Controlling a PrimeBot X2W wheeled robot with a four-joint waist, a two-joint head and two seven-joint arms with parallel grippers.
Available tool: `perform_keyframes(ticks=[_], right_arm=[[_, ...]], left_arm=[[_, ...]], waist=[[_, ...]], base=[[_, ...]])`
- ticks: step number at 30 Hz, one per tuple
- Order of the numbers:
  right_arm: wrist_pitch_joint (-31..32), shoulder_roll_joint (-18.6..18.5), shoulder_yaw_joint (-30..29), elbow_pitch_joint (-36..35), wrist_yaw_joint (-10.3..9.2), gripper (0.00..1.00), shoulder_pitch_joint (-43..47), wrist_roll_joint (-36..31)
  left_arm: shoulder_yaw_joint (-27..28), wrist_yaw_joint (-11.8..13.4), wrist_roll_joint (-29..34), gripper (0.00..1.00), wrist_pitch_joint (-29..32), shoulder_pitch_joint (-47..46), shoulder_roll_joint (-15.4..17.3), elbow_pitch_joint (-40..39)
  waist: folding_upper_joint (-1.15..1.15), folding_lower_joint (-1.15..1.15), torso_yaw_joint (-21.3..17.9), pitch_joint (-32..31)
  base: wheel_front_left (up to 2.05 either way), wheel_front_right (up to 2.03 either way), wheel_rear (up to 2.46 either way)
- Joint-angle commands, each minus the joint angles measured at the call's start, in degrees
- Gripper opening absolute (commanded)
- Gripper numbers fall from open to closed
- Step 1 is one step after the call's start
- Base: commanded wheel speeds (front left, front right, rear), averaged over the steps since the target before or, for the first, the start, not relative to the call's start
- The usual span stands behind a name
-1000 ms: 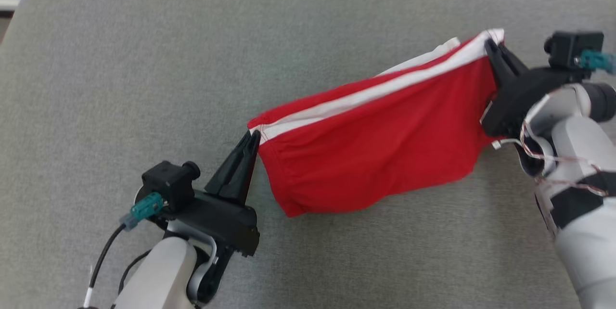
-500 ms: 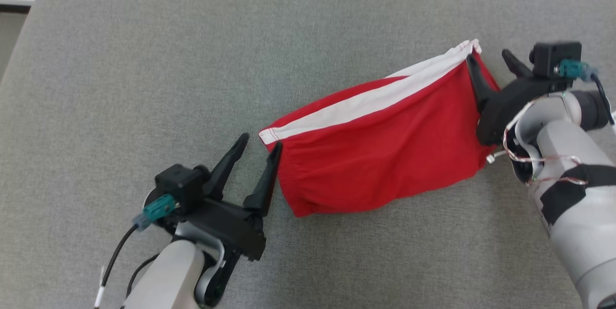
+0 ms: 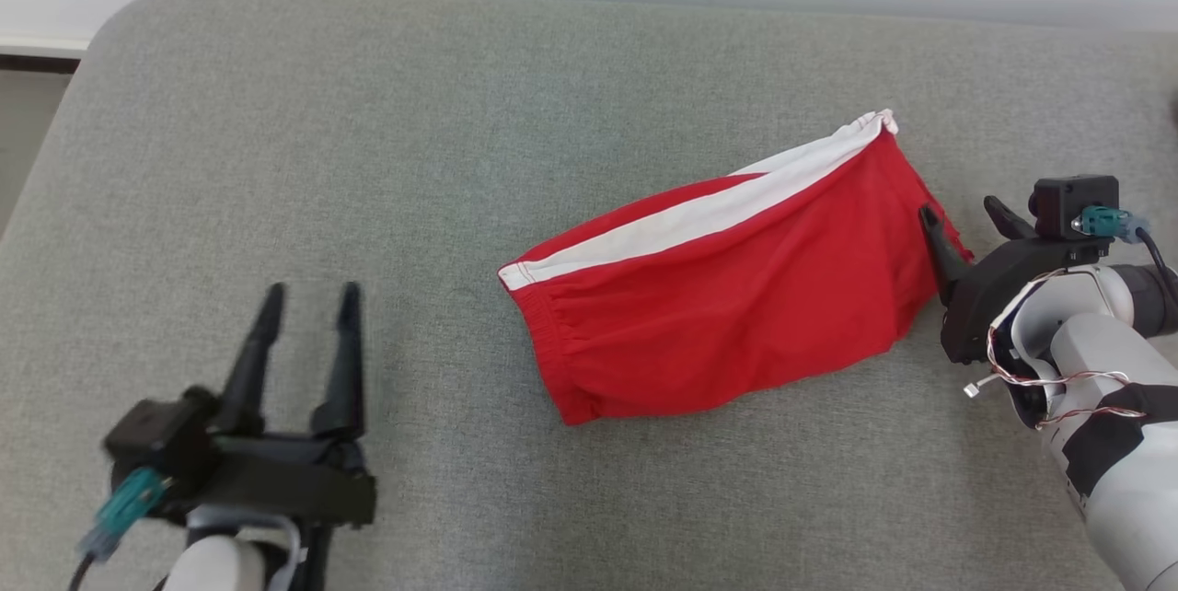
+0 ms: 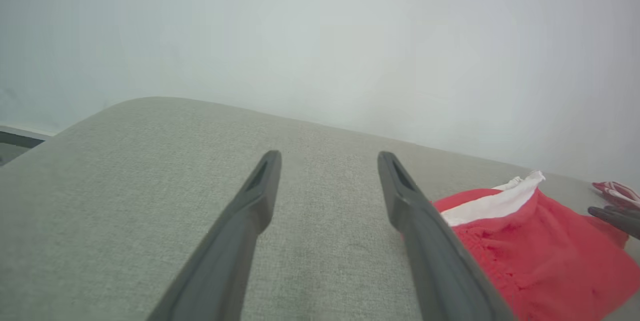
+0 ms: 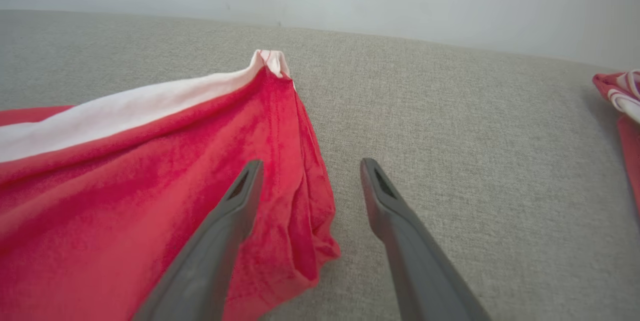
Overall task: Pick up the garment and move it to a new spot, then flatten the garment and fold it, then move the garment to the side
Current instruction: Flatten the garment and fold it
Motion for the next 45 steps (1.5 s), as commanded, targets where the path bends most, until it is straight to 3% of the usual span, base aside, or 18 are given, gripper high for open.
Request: perform_keyframes(ticks=[1,5,12,13,14,21,33,39,45], right_arm=[[-0.10,-0.30,0.51,0.67,-0.18,1.00,0.57,0.75],[0.14,-0.47,0.94,2.20,-0.18,1.00,-0.03,2.04],[0.60,0.28,0.94,5.28,-0.18,1.00,-0.11,3.90],[0.78,0.42,1.13,5.53,-0.18,0.84,0.09,4.22],[0.73,0.93,1.42,5.64,-0.18,0.00,0.77,5.14],[-2.43,0.48,2.27,3.88,-0.18,0.00,3.90,8.58],[-4.85,-5.71,5.64,-1.50,-0.18,0.00,14.51,14.43],[-5.48,-9.26,5.10,-1.13,-0.18,0.00,16.89,16.58],[-6.51,-8.57,5.20,-1.62,-0.18,0.00,16.85,17.38]], left_arm=[[3.02,0.03,1.97,1.00,0.01,2.25,-0.90,-1.91],[6.50,-0.20,4.84,1.00,0.01,5.15,-2.17,-4.20],[7.44,-0.29,7.10,1.00,0.01,7.33,-2.88,-5.04],[7.45,-0.32,7.46,1.00,0.01,7.62,-2.91,-4.97],[7.55,-0.32,7.94,1.00,0.01,7.82,-2.99,-5.02],[7.24,-0.32,7.74,1.00,0.01,9.96,-3.00,-4.44],[7.72,-0.34,10.11,1.00,0.01,14.89,-3.02,-4.81],[6.65,-0.34,10.29,1.00,0.01,15.61,-3.01,-4.72],[6.36,-0.34,10.36,1.00,0.01,16.80,-3.02,-4.82]], waist=[[0.00,0.01,0.33,0.44],[0.00,0.01,1.32,1.35],[0.00,0.01,2.57,1.83],[0.00,0.01,2.61,1.78],[0.00,0.01,2.51,1.37],[0.00,0.01,0.50,-2.28],[0.00,0.01,-4.57,-7.90],[0.00,0.01,-4.41,-8.68],[0.00,0.01,-4.44,-9.43]], base=[[0.00,0.00,0.00],[0.00,0.00,0.00],[0.00,0.00,0.00],[0.00,0.00,0.00],[0.00,0.00,0.00],[0.00,0.00,0.00],[0.00,0.00,0.00],[0.00,0.00,0.00],[0.00,0.00,0.00]])
